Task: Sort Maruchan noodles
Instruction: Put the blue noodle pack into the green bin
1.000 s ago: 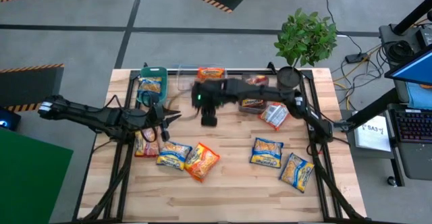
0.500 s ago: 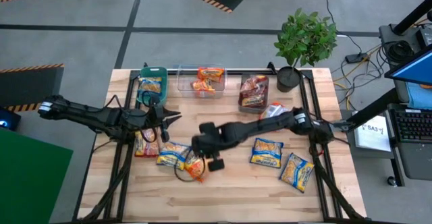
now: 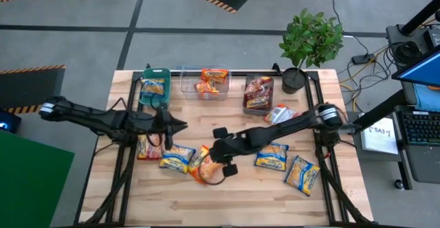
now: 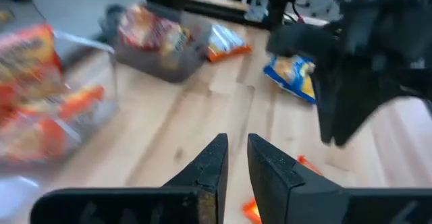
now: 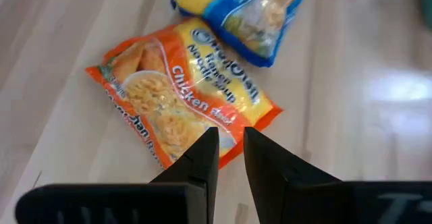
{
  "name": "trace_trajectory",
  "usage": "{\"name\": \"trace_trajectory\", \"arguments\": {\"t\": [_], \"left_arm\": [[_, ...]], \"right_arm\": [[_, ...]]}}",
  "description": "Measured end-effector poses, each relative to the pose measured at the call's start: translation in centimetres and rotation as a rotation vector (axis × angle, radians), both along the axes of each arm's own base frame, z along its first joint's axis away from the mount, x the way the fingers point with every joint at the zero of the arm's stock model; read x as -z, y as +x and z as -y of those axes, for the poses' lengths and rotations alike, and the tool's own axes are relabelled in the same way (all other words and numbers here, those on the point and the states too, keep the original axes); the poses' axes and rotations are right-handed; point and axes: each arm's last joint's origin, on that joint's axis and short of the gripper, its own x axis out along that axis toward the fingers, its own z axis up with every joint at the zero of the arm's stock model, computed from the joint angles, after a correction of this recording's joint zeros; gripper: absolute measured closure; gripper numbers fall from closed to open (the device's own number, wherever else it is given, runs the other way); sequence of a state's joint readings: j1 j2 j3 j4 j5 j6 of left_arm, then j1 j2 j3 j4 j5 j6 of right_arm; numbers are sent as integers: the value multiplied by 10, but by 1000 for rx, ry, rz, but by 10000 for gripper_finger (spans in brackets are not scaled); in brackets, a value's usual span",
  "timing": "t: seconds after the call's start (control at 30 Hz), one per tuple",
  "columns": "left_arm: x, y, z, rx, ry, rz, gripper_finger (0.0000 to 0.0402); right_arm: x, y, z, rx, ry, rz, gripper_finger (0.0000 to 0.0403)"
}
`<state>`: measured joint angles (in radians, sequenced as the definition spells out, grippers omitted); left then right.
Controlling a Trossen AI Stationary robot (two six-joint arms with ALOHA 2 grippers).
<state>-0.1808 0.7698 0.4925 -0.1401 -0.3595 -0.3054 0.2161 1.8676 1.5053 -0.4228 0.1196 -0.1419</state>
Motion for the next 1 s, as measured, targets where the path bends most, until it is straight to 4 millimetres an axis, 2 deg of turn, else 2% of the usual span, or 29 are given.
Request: {"name": "trace_trajectory", "arguments": {"t": [0.3,0.47,0.6,0.83,1.0], "left_arm": [[42,21,18,137,-269,-229,361],[55,36,33,257,-366,-305,361],[60,48,40,263,-377,-357,357],[65,67,45,263,-298,-507,296],[68,76,43,122,-166,-684,230]], "right_arm": [[-13,-50,14,47,-23,306,344],[-13,-79,20,47,1,419,344],[-7,-97,24,52,18,487,344],[12,-115,28,78,65,526,344],[17,-117,28,82,69,524,344]]}}
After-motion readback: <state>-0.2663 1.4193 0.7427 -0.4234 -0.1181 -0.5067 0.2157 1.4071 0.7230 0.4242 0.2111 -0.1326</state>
